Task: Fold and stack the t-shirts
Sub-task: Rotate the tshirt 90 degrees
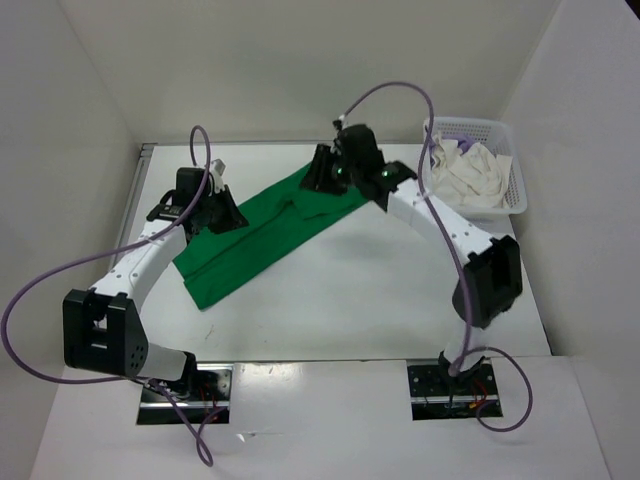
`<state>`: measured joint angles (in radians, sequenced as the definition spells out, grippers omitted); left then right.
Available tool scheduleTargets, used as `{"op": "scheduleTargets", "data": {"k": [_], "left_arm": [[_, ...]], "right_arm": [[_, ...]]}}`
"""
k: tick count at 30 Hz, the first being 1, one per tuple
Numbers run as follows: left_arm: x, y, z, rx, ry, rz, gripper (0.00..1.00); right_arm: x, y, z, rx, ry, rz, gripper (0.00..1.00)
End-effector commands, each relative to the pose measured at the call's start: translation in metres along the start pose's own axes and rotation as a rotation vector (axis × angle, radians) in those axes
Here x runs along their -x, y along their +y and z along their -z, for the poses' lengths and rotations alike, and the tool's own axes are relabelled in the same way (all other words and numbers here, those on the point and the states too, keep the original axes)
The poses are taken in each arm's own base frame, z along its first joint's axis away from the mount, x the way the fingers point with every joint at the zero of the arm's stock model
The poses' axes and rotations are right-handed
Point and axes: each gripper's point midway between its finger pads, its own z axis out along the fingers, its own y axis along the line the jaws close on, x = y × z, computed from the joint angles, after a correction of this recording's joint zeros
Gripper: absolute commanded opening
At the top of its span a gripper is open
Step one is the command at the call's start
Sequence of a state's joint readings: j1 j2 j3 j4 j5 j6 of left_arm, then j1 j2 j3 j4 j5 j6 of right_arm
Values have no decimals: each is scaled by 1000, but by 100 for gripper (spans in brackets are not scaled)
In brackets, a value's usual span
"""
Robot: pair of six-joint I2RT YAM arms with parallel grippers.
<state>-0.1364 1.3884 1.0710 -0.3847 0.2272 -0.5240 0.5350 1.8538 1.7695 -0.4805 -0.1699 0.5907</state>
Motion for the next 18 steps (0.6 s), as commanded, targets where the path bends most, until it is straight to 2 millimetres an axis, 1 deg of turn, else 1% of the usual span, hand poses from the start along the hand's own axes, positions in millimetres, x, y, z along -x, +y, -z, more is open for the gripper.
{"op": "scheduleTargets", "data": {"k": [1, 2, 3, 4, 5, 6, 7, 8, 10, 11, 12, 13, 14, 16, 17, 18], "left_arm": [[23, 0, -5, -11, -57, 30, 12], [24, 0, -8, -10, -54, 31, 12], [24, 0, -8, -10, -54, 31, 12], [22, 0, -10, -16, -41, 34, 12], [23, -3, -10, -28, -45, 41, 12], [20, -2, -9, -27, -42, 42, 14], [22, -4, -9, -40, -47, 39, 14], [17, -2, -11, -35, -38, 51, 15], [19, -4, -8, -39, -46, 49, 15], [18, -5, -8, -47, -42, 49, 15], [15, -3, -9, -43, -34, 51, 16], [16, -5, -6, -47, -42, 49, 16], [13, -3, -8, -43, -34, 51, 16], [15, -5, -8, -56, -39, 48, 16], [15, -5, -8, -56, -39, 39, 18], [11, -3, -9, -52, -31, 41, 18]], "right_arm": [[-94, 21, -17, 111, 113, -38, 47], [-119, 28, -19, 116, 157, -65, 50], [-142, 23, -23, 112, 188, -79, 52], [-157, 20, -29, 101, 202, -93, 52], [-174, 24, -33, 115, 225, -125, 52], [-187, 19, -41, 100, 249, -143, 52], [-191, 19, -46, 101, 261, -166, 52], [-197, 17, -50, 99, 280, -193, 52], [-210, 7, -62, 70, 304, -217, 53], [-208, 9, -65, 75, 299, -228, 53], [-210, 7, -69, 72, 300, -239, 54], [-209, 4, -73, 58, 289, -238, 54], [-210, -3, -82, 23, 274, -252, 54], [-214, -12, -90, -21, 268, -279, 54], [-220, -22, -97, -55, 265, -288, 54], [-223, -27, -100, -74, 265, -312, 54]]}}
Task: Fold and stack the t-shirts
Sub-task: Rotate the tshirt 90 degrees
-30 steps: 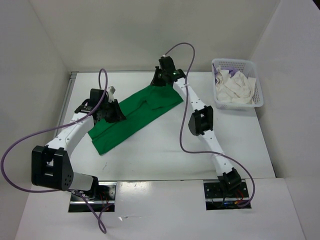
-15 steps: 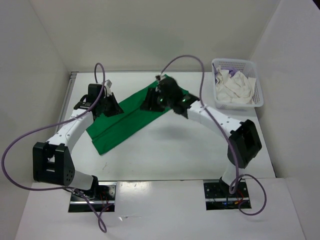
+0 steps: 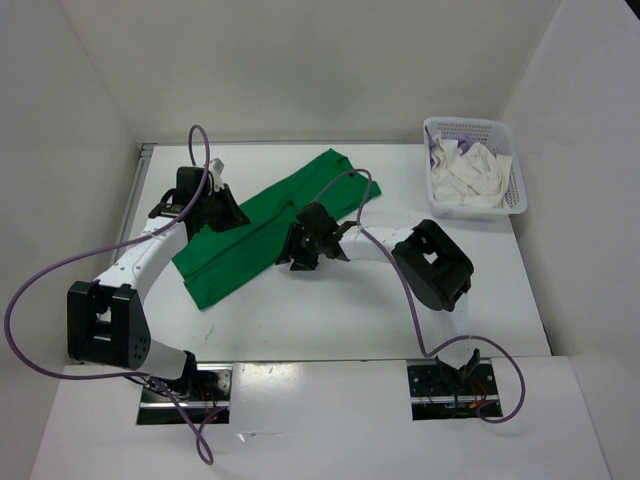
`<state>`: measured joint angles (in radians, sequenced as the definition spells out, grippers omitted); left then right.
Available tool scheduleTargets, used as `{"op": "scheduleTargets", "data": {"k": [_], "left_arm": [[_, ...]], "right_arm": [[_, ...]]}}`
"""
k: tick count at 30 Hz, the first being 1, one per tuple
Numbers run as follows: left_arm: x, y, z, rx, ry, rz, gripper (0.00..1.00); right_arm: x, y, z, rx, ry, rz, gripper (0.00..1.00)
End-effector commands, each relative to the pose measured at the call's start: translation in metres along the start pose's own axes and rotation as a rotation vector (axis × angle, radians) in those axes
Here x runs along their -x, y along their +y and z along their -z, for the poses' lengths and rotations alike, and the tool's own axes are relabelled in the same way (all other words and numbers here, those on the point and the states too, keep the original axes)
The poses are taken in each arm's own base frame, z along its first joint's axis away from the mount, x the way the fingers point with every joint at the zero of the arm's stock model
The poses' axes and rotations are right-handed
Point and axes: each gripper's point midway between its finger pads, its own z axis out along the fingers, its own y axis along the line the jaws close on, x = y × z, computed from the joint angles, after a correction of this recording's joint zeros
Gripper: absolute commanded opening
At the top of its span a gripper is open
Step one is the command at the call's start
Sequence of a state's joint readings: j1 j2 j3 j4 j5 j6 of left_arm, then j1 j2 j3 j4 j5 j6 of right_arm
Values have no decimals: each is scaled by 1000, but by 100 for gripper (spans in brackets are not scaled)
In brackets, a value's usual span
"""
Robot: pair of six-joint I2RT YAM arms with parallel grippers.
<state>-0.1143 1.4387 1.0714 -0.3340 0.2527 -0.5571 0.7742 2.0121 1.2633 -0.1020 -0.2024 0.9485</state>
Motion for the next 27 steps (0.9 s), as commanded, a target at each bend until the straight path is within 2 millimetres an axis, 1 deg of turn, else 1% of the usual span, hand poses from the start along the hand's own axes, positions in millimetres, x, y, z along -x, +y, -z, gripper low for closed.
{"op": "scheduleTargets", "data": {"k": [1, 3, 4, 5, 6, 7, 8, 9, 10, 11, 12, 13, 14, 15, 16, 17, 18, 19, 20, 21, 22, 23, 24, 25, 26, 27], "left_arm": [[7, -9, 4, -46, -38, -9, 18], [1, -6, 0, -45, -16, -3, 19], [1, -6, 0, -45, -15, -3, 19], [-3, -7, -4, -44, 0, -6, 21], [0, -7, -6, -44, 0, -15, 21], [1, -12, -6, -38, -9, -30, 21], [-2, -10, -10, -32, 1, -27, 22], [2, -13, -9, -32, -11, -48, 22], [0, -11, -12, -27, -2, -55, 22], [0, -11, -14, -23, 6, -52, 22], [3, -11, -14, -21, 10, -78, 22], [4, -11, -15, -18, 16, -89, 22], [4, -7, -18, -3, 23, -99, 22], [11, -8, -18, 6, 13, -111, 23], [15, -9, -19, 4, 9, -132, 25], [15, -10, -24, 10, 14, -137, 26], [18, -11, -26, 10, 12, -150, 27], [24, -11, -31, 17, 7, -150, 27], [26, -11, -34, 18, 9, -150, 27], [25, -15, -37, 11, 14, -167, 29], [25, -13, -46, 16, 25, -165, 32], [28, -21, -50, 4, 23, -176, 33], [29, -26, -56, -6, 22, -186, 34], [25, -21, -67, 5, 46, -180, 36], [25, -26, -74, -3, 49, -189, 43], [22, -31, -86, -9, 67, -199, 48]], "right_arm": [[29, 12, -15, 25, -111, -73, 53], [27, 6, -27, 11, -101, -110, 49], [33, 10, -29, 11, -114, -109, 44], [31, 4, -37, -8, -103, -122, 43], [30, 2, -41, -16, -98, -124, 41], [35, 9, -42, -10, -102, -123, 35], [35, 7, -46, -19, -96, -124, 29], [37, 10, -44, -17, -98, -112, 25], [40, 11, -44, -23, -107, -101, 15], [38, 9, -44, -30, -102, -102, 8], [42, 8, -41, -26, -93, -86, 4], [40, 5, -41, -39, -86, -73, 1], [35, -2, -36, -62, -71, -60, 0], [34, 3, -25, -44, -71, -41, 0], [24, -19, -19, -87, -49, -21, 0], [20, -16, -4, -74, -43, 1, 0], [3, -39, 2, -120, -10, 7, 0], [-1, -51, 10, -141, 1, 38, 0], [-10, -61, 19, -167, 23, 57, 0], [-21, -76, 31, -196, 37, 76, 0], [-25, -86, 39, -208, 59, 101, 0], [-26, -96, 47, -220, 70, 97, 0], [-39, -113, 55, -251, 107, 88, 0], [-36, -111, 65, -230, 95, 92, 0], [-35, -119, 73, -236, 103, 86, 0], [-43, -130, 80, -256, 128, 64, 0]]}}
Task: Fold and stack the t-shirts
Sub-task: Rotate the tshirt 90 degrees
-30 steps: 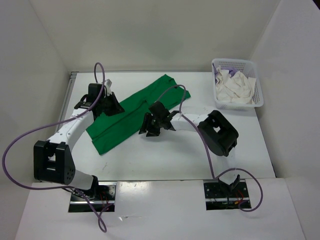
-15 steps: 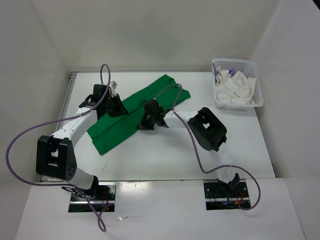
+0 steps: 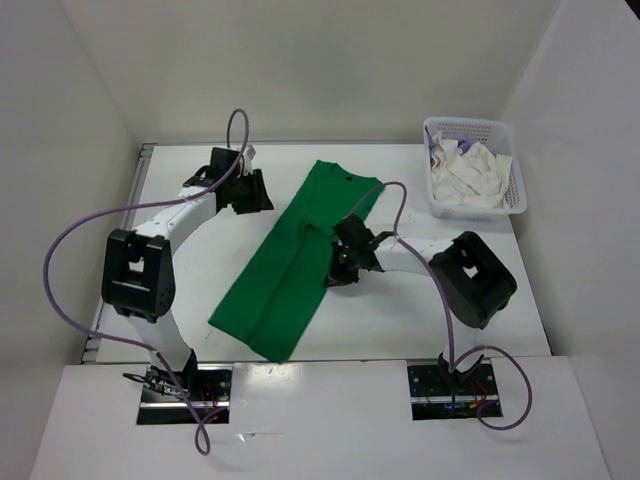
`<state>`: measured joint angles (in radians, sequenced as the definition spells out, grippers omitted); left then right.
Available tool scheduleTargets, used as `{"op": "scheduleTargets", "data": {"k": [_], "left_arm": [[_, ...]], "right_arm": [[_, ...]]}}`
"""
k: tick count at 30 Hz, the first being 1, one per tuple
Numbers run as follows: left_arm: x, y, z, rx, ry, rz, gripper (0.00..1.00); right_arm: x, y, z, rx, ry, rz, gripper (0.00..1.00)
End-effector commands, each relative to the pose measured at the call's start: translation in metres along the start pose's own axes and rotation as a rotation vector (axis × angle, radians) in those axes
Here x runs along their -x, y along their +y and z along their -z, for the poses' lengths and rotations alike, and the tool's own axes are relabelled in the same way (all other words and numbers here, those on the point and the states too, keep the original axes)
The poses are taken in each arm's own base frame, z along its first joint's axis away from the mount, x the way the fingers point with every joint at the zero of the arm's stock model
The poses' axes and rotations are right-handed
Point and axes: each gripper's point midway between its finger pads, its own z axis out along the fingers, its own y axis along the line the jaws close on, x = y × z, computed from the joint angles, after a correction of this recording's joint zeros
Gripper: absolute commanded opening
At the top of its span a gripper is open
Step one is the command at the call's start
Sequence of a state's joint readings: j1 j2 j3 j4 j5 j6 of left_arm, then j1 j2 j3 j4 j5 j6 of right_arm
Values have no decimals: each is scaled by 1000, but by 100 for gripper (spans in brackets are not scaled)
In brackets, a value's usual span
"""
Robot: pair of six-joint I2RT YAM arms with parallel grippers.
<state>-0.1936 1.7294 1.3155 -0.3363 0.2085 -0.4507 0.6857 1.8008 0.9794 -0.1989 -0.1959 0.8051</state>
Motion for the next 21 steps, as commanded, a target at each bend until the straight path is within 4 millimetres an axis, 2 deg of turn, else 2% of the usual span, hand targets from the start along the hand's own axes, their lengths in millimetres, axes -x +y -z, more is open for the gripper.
{"op": "scheduleTargets", "data": {"k": [1, 2, 3, 4, 6, 7, 9, 10, 13, 17, 18, 19, 20, 21], "left_arm": [[10, -14, -28, -26, -3, -53, 53], [7, -22, -36, -47, 7, -65, 57], [9, -26, -43, -55, 5, -73, 65], [10, -34, -58, -67, 12, -96, 67], [13, -36, -72, -62, 14, -102, 70], [19, -39, -85, -57, 4, -110, 71], [21, -35, -102, -49, -1, -111, 71], [25, -36, -108, -53, -11, -113, 71], [36, -42, -133, -82, -10, -115, 71], [45, -51, -163, -83, -20, -141, 70], [35, -47, -178, -69, 6, -153, 68], [50, -57, -178, -91, -22, -159, 65], [42, -52, -193, -92, 2, -155, 62], [41, -54, -197, -101, 13, -154, 59]], "right_arm": [[-20, -47, 26, -94, 69, 32, 0], [-17, -58, 31, -100, 70, 16, 0], [-17, -60, 36, -97, 73, 1, 0], [-11, -59, 45, -89, 55, 5, 4], [0, -63, 56, -87, 29, 3, 18], [2, -63, 65, -90, 25, 4, 30], [19, -58, 77, -70, -6, 6, 35], [20, -54, 81, -57, -9, 21, 38], [32, -44, 93, -1, -43, 15, 40], [34, -34, 97, 40, -47, 11, 40], [33, -32, 97, 48, -41, 2, 40], [33, -32, 97, 48, -41, 2, 40], [34, -31, 100, 53, -48, 5, 40], [34, -30, 100, 54, -48, -6, 40]]}}
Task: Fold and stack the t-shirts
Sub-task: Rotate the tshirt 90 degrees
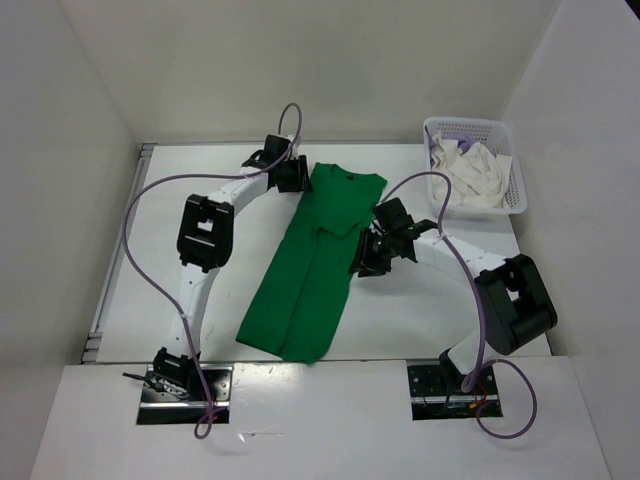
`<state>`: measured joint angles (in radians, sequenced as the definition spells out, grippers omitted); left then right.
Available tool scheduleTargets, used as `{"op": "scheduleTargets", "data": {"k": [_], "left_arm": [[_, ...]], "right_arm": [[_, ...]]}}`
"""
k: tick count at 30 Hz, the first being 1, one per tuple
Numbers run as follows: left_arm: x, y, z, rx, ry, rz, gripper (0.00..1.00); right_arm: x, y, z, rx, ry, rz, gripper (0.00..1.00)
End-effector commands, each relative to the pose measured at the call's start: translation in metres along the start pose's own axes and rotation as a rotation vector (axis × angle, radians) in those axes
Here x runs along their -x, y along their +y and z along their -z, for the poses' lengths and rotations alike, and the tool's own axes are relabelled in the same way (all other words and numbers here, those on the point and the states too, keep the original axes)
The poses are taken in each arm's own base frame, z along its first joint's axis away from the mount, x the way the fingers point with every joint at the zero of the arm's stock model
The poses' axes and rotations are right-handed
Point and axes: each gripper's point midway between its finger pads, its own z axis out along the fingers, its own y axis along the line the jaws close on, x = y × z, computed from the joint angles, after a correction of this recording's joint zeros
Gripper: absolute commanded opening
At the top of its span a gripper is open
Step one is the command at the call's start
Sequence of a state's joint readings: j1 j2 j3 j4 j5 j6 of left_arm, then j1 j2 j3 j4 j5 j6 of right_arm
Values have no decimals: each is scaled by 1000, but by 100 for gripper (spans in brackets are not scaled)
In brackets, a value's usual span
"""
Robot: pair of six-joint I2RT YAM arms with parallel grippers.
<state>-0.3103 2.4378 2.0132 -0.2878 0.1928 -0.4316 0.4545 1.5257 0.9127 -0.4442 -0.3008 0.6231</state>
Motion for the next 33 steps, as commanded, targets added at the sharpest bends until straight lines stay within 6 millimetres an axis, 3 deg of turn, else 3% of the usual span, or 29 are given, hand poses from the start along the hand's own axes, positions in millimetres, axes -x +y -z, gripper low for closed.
{"op": "scheduleTargets", "data": {"k": [1, 4, 5, 7, 8, 11, 12, 13, 15, 18, 20, 21, 22, 23, 24, 25, 26, 27, 28, 29, 30, 31, 32, 33], "left_arm": [[7, -15, -18, -64, -1, -49, 54], [13, -32, -34, -102, 2, -66, 38], [9, -28, -43, -98, 12, -64, 26], [33, -41, -36, -121, -45, -37, 18], [39, -34, -39, -77, -74, -26, 13], [71, -38, -29, -45, -167, -14, 8], [79, -20, -26, -26, -179, 21, 8], [93, -13, -18, -26, -210, 50, 5], [100, 28, -16, 14, -223, 152, 3], [105, 65, -7, 58, -225, 234, 2], [110, 69, 3, 67, -244, 261, 0], [101, 73, 8, 91, -231, 268, 4], [105, 76, 12, 87, -257, 278, 11], [101, 76, 15, 88, -252, 290, 20], [111, 79, 32, 108, -284, 293, 33], [89, 88, 30, 141, -246, 307, 37], [82, 98, 37, 170, -237, 330, 41], [96, 94, 61, 164, -291, 324, 47], [90, 104, 71, 178, -294, 355, 58], [62, 109, 88, 201, -257, 385, 64], [51, 107, 97, 202, -254, 386, 70], [34, 107, 106, 213, -229, 392, 76], [19, 107, 115, 222, -210, 397, 88], [-12, 104, 132, 232, -160, 397, 91]], "right_arm": [[10, 19, 17, 60, -36, 17, 40], [15, 20, 19, 63, -48, 12, 40], [15, 20, 19, 63, -48, 12, 40], [17, 15, 13, 51, -41, 10, 40], [15, 11, 9, 45, -33, 7, 40], [15, 5, -5, 44, 5, 10, 42], [20, 6, -7, 38, -3, 11, 43], [20, 3, -13, 27, 12, 14, 43], [33, 7, -16, 34, -5, 24, 47], [44, 11, -25, 32, -3, 35, 48], [47, 12, -31, 37, 11, 43, 48], [52, 18, -29, 55, 2, 49, 50], [50, 18, -31, 58, 14, 55, 52], [51, 19, -29, 58, 14, 55, 52], [48, 18, -29, 50, 26, 50, 53], [51, 22, -22, 62, 8, 70, 53], [47, 17, -21, 45, 13, 65, 53], [44, 16, -19, 44, 15, 64, 53], [31, 8, -20, 36, 42, 55, 53], [25, 16, -16, 54, 33, 46, 53], [21, 19, -17, 67, 26, 47, 53], [4, 16, -19, 69, 55, 38, 53], [-1, 23, -15, 88, 46, 44, 53], [-14, 32, -15, 103, 59, 37, 53]]}}
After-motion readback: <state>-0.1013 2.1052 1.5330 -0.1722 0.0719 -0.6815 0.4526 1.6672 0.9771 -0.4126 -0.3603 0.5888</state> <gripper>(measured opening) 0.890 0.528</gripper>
